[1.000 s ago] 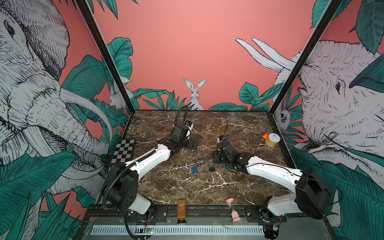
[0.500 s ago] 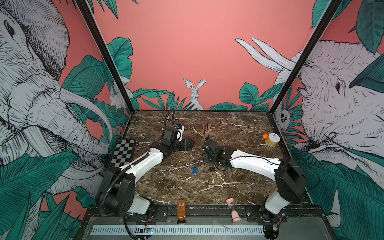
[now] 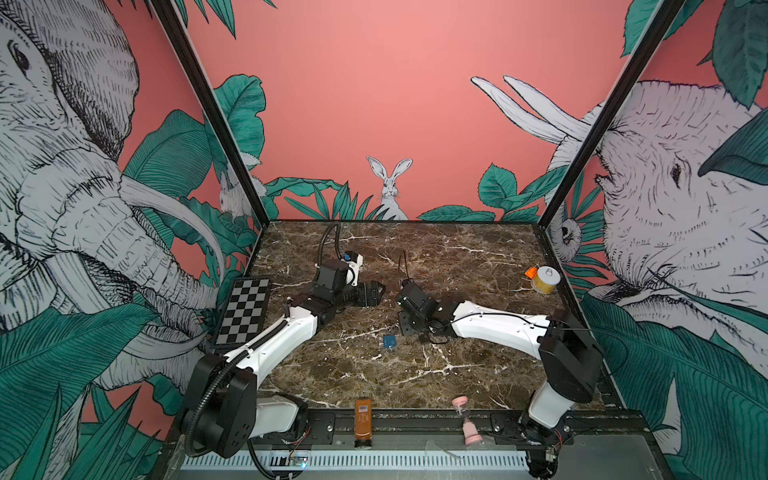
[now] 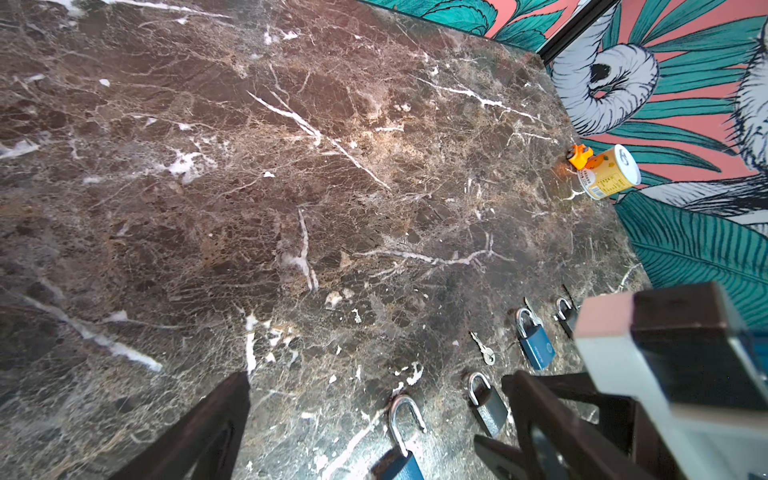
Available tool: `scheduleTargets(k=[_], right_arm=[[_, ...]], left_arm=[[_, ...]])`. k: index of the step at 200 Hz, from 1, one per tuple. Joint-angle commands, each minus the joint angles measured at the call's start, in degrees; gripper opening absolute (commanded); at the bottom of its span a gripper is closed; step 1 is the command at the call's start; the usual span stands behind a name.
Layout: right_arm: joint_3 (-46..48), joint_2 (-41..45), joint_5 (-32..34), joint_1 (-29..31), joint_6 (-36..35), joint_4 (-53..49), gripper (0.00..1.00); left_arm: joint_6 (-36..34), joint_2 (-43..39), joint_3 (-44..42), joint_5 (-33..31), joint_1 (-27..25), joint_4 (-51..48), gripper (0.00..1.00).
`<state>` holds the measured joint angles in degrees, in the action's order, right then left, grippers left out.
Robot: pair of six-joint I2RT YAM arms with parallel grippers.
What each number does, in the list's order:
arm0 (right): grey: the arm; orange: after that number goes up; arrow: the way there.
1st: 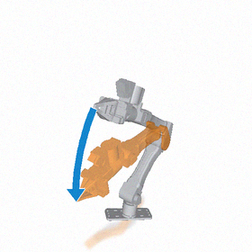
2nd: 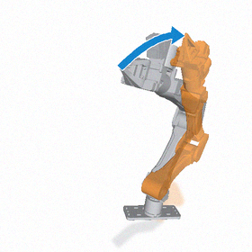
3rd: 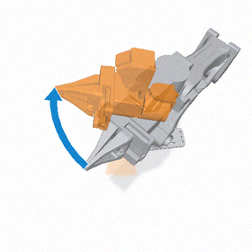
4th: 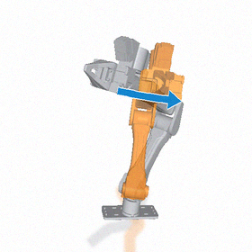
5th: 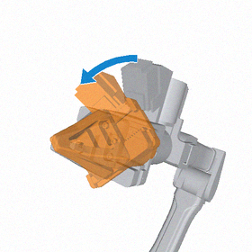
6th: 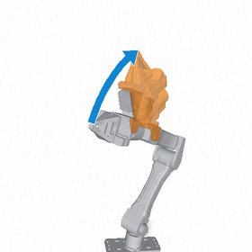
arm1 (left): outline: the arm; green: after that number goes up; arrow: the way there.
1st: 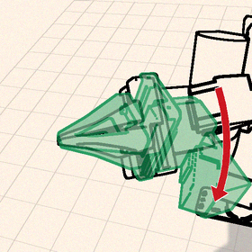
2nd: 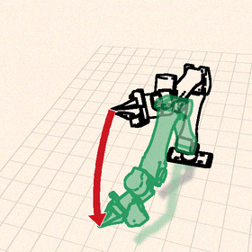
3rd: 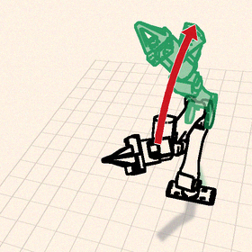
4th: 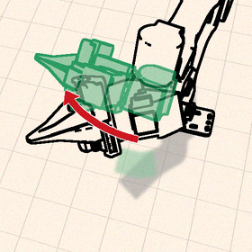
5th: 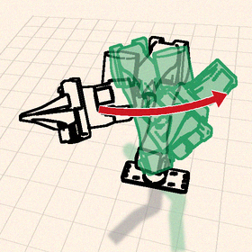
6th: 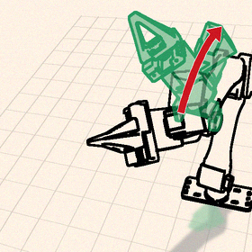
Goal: Lock with the key
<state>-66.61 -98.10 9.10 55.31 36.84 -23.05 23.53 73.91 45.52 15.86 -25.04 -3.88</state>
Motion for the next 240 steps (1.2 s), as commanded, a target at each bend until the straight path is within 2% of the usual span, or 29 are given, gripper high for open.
scheduleTargets(k=[1,47,75,134,181,240], right_arm=[[-1.46,-0.76,-0.05,0.94,0.38,-0.15,0.52],[0.26,0.47,1.17,1.82,1.6,-0.72,0.55],[2.94,1.78,1.03,2.76,1.52,1.28,0.66],[-0.14,-3.22,-0.89,3.98,2.71,1.92,0.58],[-4.35,-7.06,-2.86,4.77,0.99,-0.09,0.57],[-11.49,-12.16,-2.7,5.93,0.27,-5.41,0.56]], left_arm=[[0.55,-0.72,-1.08,1.6,0.51,2.12,0.98],[1.99,0.44,-2.75,4.22,0.61,6.92,0.98],[3.13,0.31,-4.27,4.75,0.97,8.65,0.98],[4.48,-1.09,-6.27,6.3,4.2,9.82,0.97],[6.15,-2.59,-8.65,7.99,8.96,11.47,0.97],[5.57,-3.53,-9.89,8.11,10.01,11.44,0.97]])
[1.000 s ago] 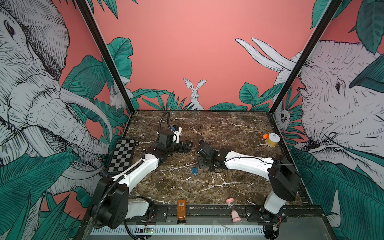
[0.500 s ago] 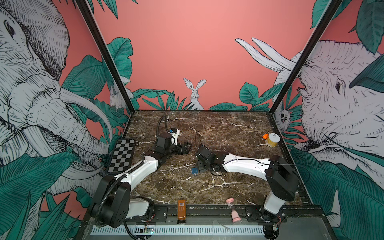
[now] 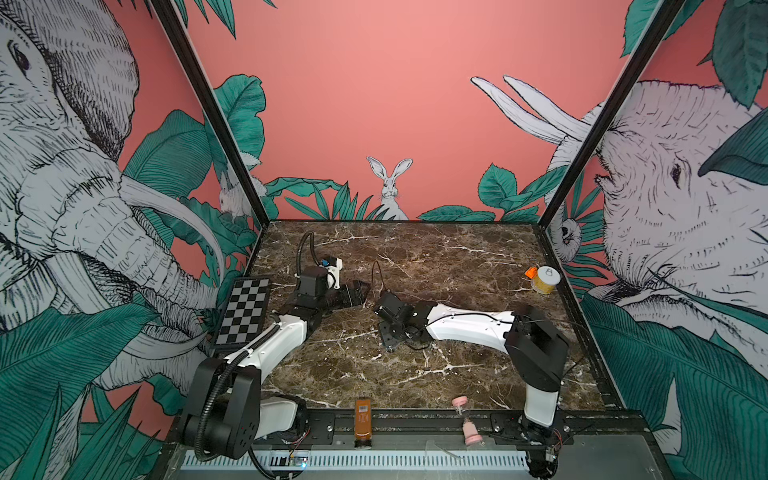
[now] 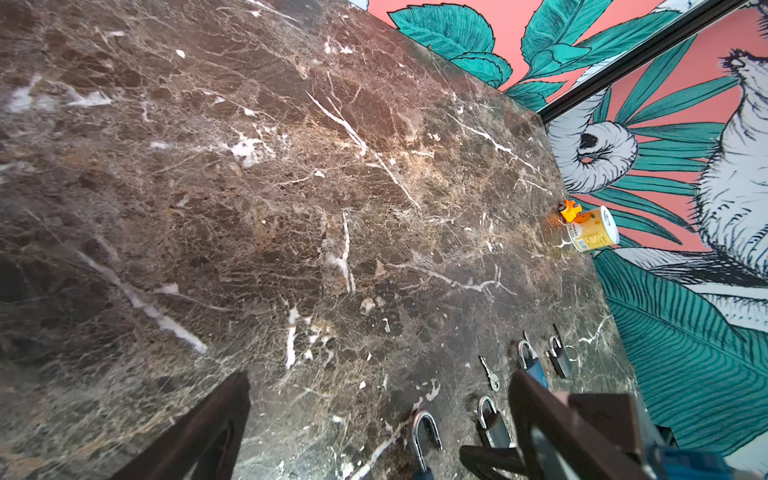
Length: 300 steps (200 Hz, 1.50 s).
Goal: Lock with the key
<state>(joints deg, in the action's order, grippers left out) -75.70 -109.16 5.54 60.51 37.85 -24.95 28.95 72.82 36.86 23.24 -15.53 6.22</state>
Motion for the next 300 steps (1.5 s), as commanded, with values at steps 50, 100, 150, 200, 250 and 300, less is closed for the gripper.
scheduleTargets(k=[50,100,150,200,250,300], right_arm=[[-5.79,-4.13,3.25,1.26,0.99,-10.3,0.49],[-5.08,-4.45,2.21,1.31,2.05,-9.93,0.55],[-4.63,-5.12,0.19,1.69,2.18,-8.02,0.57],[-3.93,-6.59,0.16,1.81,2.61,-8.2,0.54],[-3.1,-7.72,0.34,1.81,3.37,-7.75,0.51],[-1.35,-7.47,-0.16,1.81,3.08,-6.62,0.47]], left_arm=[[-0.08,-2.53,-2.34,0.67,0.69,2.56,0.97],[-0.08,-2.59,-3.26,1.53,0.9,3.1,0.97],[-0.17,-2.42,-3.44,2.22,0.89,3.36,0.97],[-0.22,-3.34,-5.04,1.32,1.2,4.15,0.98],[-0.11,-3.05,-4.63,1.8,1.55,3.89,0.97],[0.22,-2.41,-4.61,2.1,1.55,4.14,0.97]])
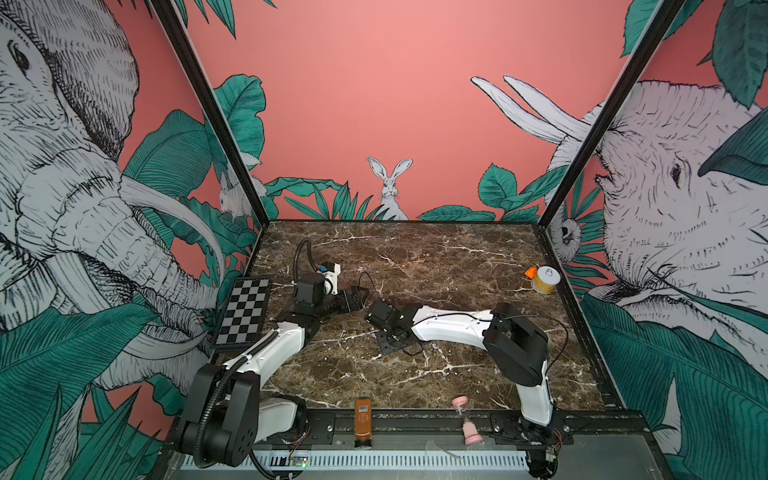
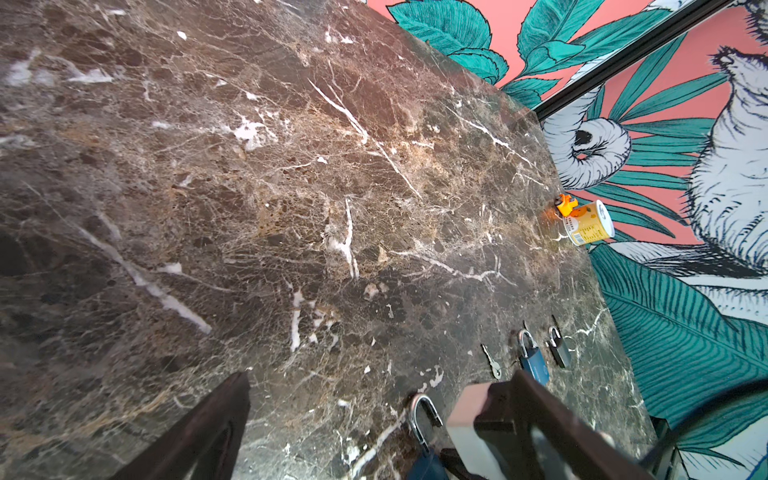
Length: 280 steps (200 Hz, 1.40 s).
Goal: Lock with the key
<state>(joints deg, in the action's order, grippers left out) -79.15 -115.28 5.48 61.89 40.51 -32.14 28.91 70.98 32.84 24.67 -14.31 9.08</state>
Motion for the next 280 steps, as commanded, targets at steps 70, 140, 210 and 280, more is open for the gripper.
scheduleTargets(k=[70,140,210,280], right_arm=[[7.08,2.0,-1.37,-0.25,-0.96,4.9,0.37],[19.93,16.29,-5.33,-3.84,-14.17,22.14,0.22],[21.21,23.09,-5.79,-4.32,-33.02,24.27,0.19],[18.78,26.33,-3.92,-4.37,-34.51,22.59,0.2]], left_arm=[[3.96,3.89,0.25,5.02,0.56,5.96,0.93],[3.39,7.33,3.61,8.85,-0.08,1.03,0.88],[5.18,10.43,7.37,13.38,-7.43,2.14,0.85],[7.57,13.54,8.91,17.82,-8.63,3.8,0.64]])
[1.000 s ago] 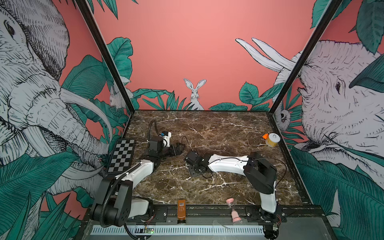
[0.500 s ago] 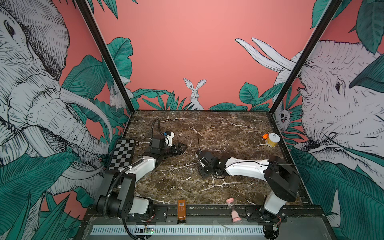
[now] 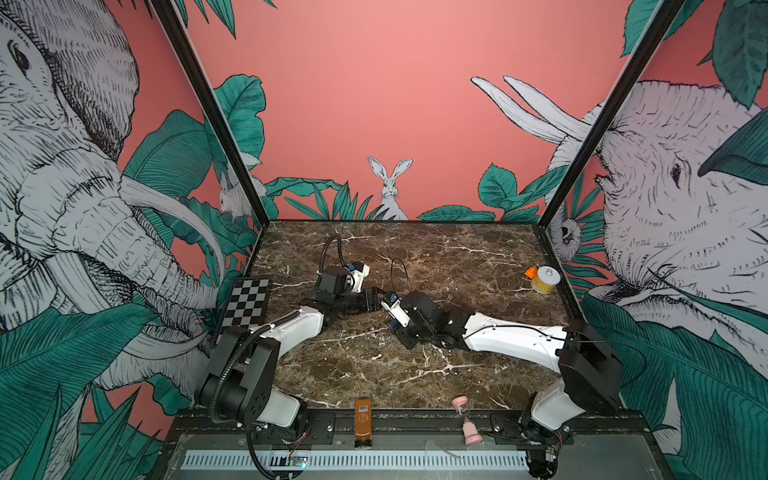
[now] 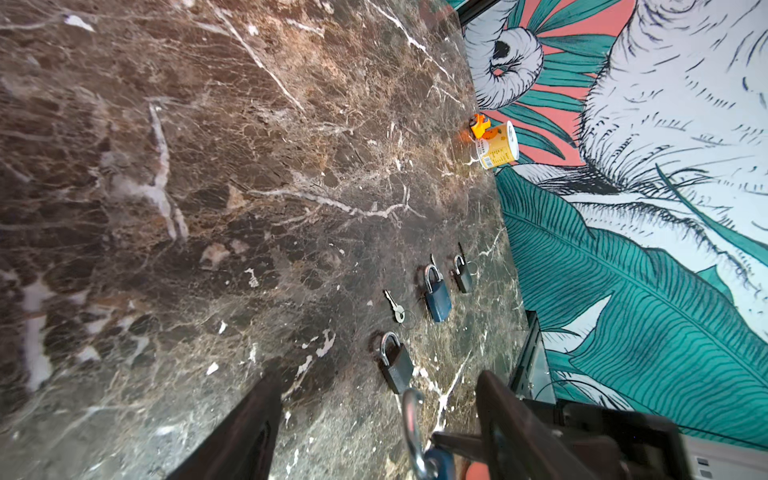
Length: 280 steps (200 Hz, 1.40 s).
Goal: Lock with the key
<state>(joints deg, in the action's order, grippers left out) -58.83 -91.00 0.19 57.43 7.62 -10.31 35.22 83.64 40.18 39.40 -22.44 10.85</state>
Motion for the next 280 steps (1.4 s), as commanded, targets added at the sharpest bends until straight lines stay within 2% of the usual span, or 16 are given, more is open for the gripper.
scheduleTargets(k=[1,42,75,109,173,176,181,190,192,195,241,261,280], right_arm=[[-1.55,2.1,1.34,0.11,-1.63,0.74,0.2],[-1.52,3.51,3.47,0.12,-1.57,-0.35,0.2],[-1.5,4.15,3.86,0.14,-1.97,-1.43,0.21],[-1.12,4.86,5.02,0.23,-1.65,-1.47,0.21],[-0.85,4.86,4.92,0.14,-1.14,-1.03,0.22],[-0.78,4.82,4.96,0.21,-1.06,-0.97,0.22],[-0.69,4.86,4.91,0.19,-1.1,-0.71,0.22],[-0.37,5.09,5.0,0.18,-1.19,-0.23,0.23],[-0.29,5.08,5.09,0.19,-1.18,-0.15,0.23],[-0.24,5.13,5.24,0.19,-1.15,-0.01,0.24],[1.44,7.23,6.17,-0.85,0.63,2.36,0.32],[3.63,10.37,5.59,-3.48,3.81,3.74,0.48],[8.11,16.44,1.78,-7.81,7.8,8.11,0.61]], left_arm=[[1.34,0.9,1.61,3.2,-0.59,2.18,0.64],[3.85,2.49,1.39,6.65,-1.46,5.84,0.49],[4.06,3.21,2.08,8.3,-2.57,6.02,0.43],[4.82,4.3,3.21,9.16,-3.82,6.54,0.31],[4.33,4.61,3.48,9.34,-4.9,5.5,0.21],[4.33,4.53,3.45,9.3,-4.88,5.5,0.2],[4.2,4.51,3.55,9.22,-4.9,5.45,0.12],[4.11,4.58,3.83,9.21,-4.9,5.23,0.08],[4.21,4.6,3.84,9.21,-4.9,5.23,0.04],[4.24,4.61,3.86,9.25,-4.9,5.19,0.0],[4.71,5.05,4.71,8.42,-4.92,6.49,0.0],[5.88,4.75,4.81,7.5,-4.96,9.21,0.0],[8.13,4.17,4.85,5.48,-4.95,13.14,0.0]])
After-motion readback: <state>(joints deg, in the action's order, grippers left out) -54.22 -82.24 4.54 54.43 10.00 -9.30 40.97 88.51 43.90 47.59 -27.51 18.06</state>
